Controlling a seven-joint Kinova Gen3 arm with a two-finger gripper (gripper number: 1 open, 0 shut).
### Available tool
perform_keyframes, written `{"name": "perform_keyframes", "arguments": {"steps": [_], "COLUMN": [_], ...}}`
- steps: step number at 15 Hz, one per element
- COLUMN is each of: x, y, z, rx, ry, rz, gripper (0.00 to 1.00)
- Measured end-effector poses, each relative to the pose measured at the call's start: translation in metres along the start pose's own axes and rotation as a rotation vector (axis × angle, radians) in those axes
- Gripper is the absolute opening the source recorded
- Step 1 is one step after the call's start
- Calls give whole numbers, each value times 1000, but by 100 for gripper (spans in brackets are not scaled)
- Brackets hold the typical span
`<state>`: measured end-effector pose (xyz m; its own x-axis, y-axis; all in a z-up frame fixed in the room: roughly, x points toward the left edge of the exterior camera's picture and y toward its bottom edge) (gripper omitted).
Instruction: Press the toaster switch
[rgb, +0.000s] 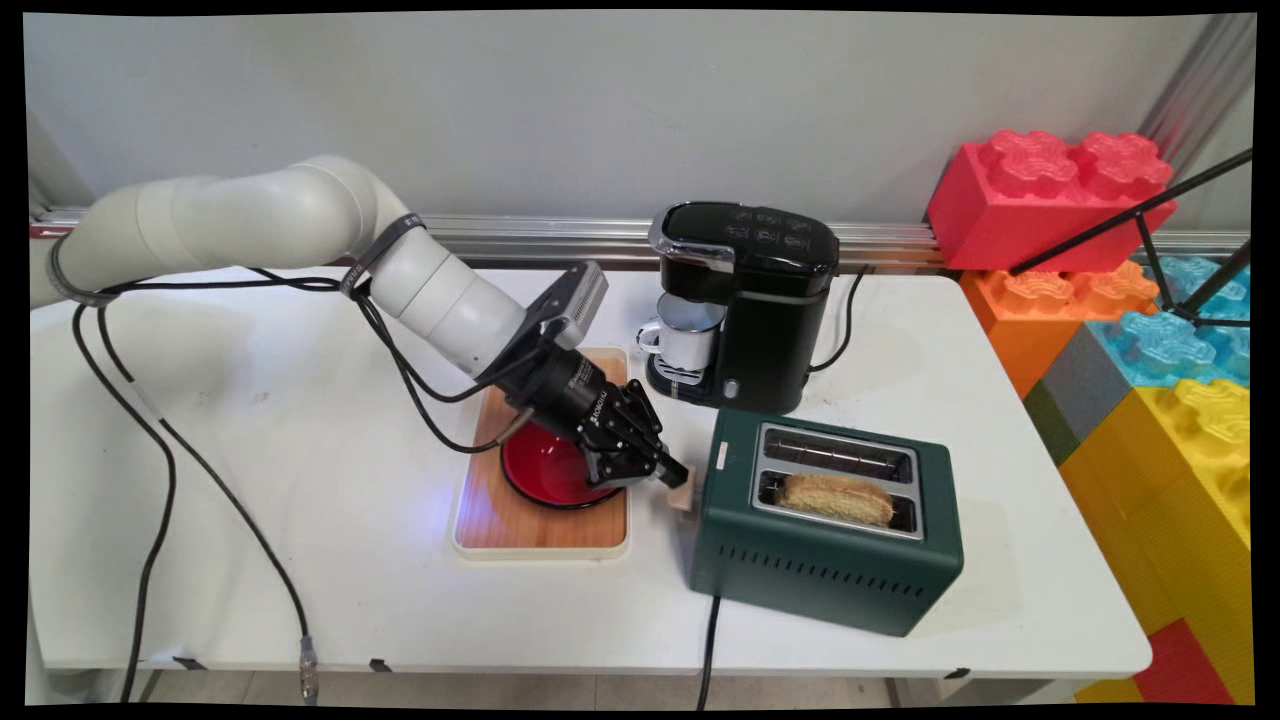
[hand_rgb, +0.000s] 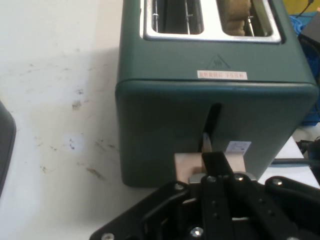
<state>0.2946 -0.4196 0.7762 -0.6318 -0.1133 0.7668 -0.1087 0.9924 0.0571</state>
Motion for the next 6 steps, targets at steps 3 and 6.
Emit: {"name": "perform_keyframes", "arguments": {"steps": [3,6], "x": [0,-1], "y": [1,1], "z": [1,3], "rx": [1,1], "ry": [1,1], "rz": [-1,-2], "gripper": [0,0]}}
